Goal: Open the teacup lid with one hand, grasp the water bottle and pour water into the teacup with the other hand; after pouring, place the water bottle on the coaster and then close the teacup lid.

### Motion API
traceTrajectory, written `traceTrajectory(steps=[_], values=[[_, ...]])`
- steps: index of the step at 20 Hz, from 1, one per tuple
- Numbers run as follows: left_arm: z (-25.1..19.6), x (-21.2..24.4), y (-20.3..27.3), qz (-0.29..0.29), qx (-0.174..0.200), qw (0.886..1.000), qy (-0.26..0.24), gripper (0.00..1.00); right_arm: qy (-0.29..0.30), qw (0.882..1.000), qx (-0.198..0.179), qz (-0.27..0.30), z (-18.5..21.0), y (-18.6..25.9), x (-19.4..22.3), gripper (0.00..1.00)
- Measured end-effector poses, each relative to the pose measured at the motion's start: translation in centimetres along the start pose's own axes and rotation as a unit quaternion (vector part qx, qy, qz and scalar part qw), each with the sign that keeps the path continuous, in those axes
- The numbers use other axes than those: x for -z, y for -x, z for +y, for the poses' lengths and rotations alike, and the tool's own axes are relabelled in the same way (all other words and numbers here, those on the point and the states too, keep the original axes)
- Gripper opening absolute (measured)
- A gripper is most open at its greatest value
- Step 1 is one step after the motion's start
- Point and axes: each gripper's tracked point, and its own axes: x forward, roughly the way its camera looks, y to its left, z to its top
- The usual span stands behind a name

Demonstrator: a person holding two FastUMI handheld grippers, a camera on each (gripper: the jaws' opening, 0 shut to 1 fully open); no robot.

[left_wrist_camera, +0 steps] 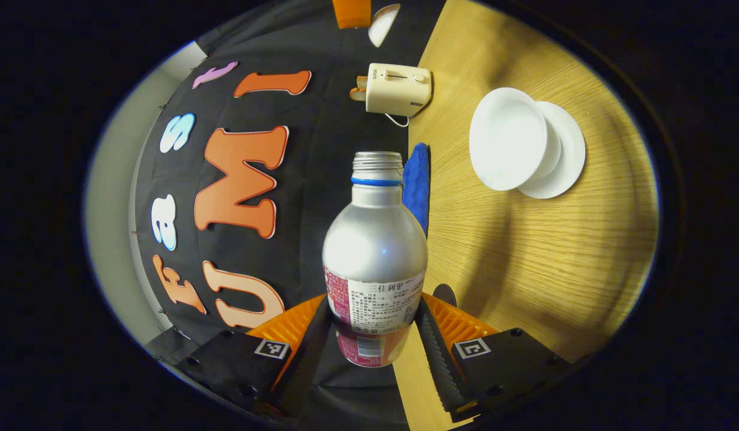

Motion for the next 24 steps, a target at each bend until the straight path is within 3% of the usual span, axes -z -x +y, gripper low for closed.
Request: traceTrajectory(steps=[3,7,8,13,24], values=[[0.5,-0.3,0.1,-0.006,-0.005,1.000,-0.021,0.84,-0.002,1.000,0.004,0.001,-0.3,0.2,0.1,0.22],[1.1,-0.8,0.0,-0.010,-0.009,0.998,-0.064,0.88,0.001,1.000,0.008,0.003,-0.5,0.4,0.3,0.22],[1.2,-0.9,-0.1,-0.012,-0.010,0.997,-0.075,0.81,0.001,1.000,0.009,0.002,-0.5,0.5,0.4,0.22],[1.3,-1.8,-0.3,-0.022,-0.009,0.993,-0.116,0.85,0.004,1.000,0.008,0.004,-0.5,0.7,0.4,0.22],[2.2,-2.4,-0.6,-0.036,-0.008,0.979,-0.200,0.82,-0.002,1.000,0.017,0.002,-1.0,0.9,0.3,0.22]])
